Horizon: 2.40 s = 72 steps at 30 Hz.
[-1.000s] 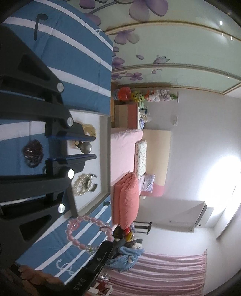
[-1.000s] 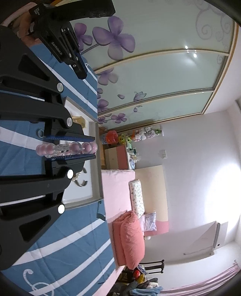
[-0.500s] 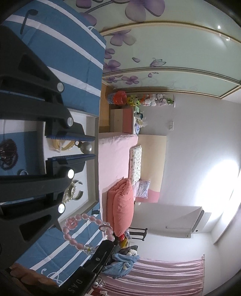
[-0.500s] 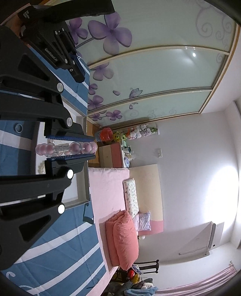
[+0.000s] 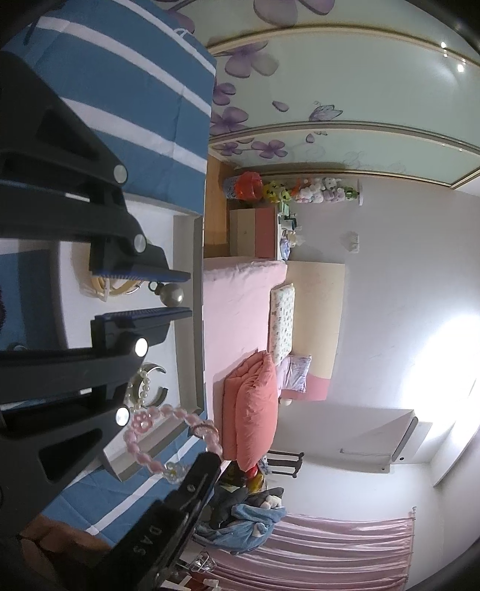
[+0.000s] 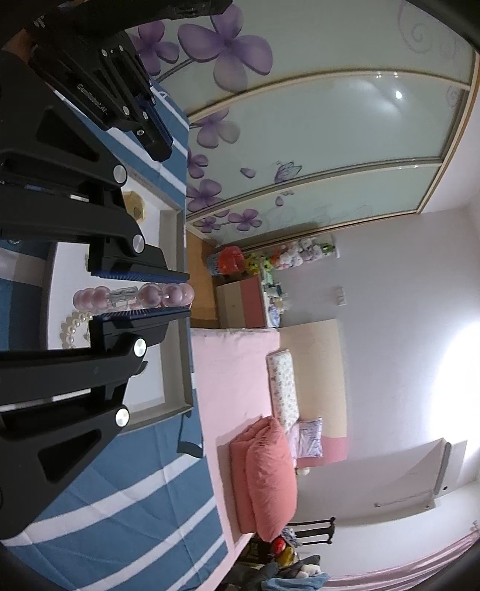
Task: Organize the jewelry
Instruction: 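Carry the pink bracelet over the tray with the right tool while the left tool carries the earring, then release the pink bracelet into the tray with the right tool while the left tool releases the earring, then move the left tool to the dark red beaded bracelet and grasp it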
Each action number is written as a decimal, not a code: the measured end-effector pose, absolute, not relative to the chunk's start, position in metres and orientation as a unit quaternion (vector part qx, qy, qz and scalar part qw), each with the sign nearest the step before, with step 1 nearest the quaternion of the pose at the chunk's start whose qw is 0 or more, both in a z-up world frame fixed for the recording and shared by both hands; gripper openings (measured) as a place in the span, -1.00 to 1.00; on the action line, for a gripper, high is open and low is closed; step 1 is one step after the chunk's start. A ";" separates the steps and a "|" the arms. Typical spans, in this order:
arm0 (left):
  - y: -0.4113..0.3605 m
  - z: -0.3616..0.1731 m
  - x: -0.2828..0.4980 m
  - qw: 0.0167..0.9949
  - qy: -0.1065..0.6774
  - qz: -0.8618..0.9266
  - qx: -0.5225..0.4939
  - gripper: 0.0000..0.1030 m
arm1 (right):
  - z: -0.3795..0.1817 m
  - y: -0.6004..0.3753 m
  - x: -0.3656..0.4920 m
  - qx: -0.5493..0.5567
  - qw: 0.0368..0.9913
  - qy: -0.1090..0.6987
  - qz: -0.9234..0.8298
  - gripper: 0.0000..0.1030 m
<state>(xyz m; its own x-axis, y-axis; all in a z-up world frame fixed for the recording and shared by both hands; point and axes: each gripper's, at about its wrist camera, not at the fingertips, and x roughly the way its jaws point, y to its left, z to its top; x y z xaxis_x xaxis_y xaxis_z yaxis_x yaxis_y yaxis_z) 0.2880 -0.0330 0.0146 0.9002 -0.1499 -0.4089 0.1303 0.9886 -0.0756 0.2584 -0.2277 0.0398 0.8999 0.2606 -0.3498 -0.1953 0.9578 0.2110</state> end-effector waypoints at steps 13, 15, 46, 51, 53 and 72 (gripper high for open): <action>-0.036 -0.013 0.325 0.967 0.240 -0.080 -0.020 -0.72 | 0.017 -0.219 0.289 0.089 0.963 0.228 0.116 -0.72; -0.035 -0.016 0.328 0.966 0.243 -0.080 -0.020 -0.71 | 0.014 -0.220 0.291 0.092 0.961 0.233 0.117 -0.72; 0.015 0.008 0.286 0.968 0.239 -0.059 -0.054 -0.49 | 0.010 -0.212 0.251 0.062 0.956 0.254 0.134 -0.71; 0.029 0.003 0.257 0.966 0.246 -0.052 -0.055 -0.45 | -0.003 -0.204 0.231 0.054 0.947 0.279 0.150 -0.71; 0.031 -0.001 0.246 0.965 0.253 -0.052 -0.055 -0.45 | -0.007 -0.202 0.226 0.052 0.944 0.288 0.154 -0.71; -0.032 -0.055 0.213 0.924 0.365 -0.114 -0.011 -0.03 | -0.014 -0.212 0.193 0.071 0.940 0.301 0.143 -0.71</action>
